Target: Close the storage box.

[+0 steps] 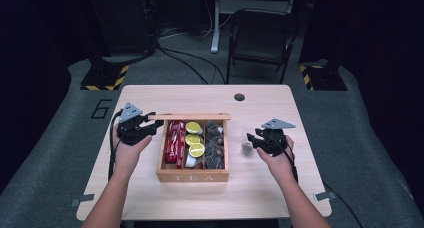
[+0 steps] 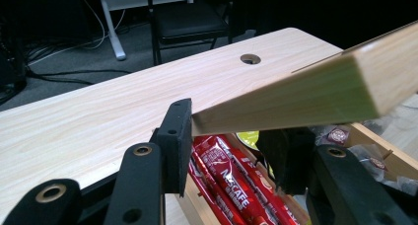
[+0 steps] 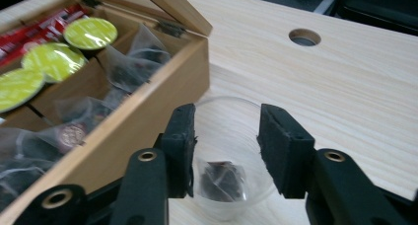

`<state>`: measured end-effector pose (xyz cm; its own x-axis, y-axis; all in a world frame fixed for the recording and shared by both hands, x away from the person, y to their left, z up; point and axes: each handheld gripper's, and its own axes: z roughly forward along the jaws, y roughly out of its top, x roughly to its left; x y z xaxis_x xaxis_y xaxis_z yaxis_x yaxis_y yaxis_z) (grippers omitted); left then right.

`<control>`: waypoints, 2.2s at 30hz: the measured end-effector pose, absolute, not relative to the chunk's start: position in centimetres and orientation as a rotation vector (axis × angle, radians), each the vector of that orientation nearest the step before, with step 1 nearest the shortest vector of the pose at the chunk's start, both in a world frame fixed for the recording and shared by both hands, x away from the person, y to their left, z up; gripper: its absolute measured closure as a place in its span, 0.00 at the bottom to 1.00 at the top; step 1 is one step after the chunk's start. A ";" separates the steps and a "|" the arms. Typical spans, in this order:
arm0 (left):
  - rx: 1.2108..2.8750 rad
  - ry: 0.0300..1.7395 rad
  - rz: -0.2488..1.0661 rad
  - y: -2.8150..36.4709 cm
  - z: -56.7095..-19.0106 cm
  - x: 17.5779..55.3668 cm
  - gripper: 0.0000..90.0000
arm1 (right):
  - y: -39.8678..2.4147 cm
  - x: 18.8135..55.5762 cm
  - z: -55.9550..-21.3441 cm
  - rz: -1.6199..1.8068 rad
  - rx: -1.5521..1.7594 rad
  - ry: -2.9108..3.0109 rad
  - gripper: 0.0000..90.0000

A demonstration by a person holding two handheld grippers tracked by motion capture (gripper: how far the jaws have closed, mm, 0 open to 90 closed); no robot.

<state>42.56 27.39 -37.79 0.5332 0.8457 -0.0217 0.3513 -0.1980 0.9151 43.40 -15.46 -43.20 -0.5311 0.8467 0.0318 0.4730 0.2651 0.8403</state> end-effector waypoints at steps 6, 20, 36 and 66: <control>1.784 0.997 0.627 27.4 -37.8 42.5 0.63 | -14.0 42.6 -41.7 1.227 1.111 2.123 0.61; 1.776 0.982 0.632 27.4 -37.2 42.1 0.63 | -11.5 42.3 -39.1 1.302 1.044 2.133 0.59; 1.767 0.974 0.630 27.5 -36.9 41.7 0.63 | -9.6 43.2 -36.9 1.318 0.996 2.139 0.59; 1.771 0.963 0.640 27.5 -36.1 40.9 0.63 | -8.4 42.5 -35.4 1.353 0.941 2.121 0.64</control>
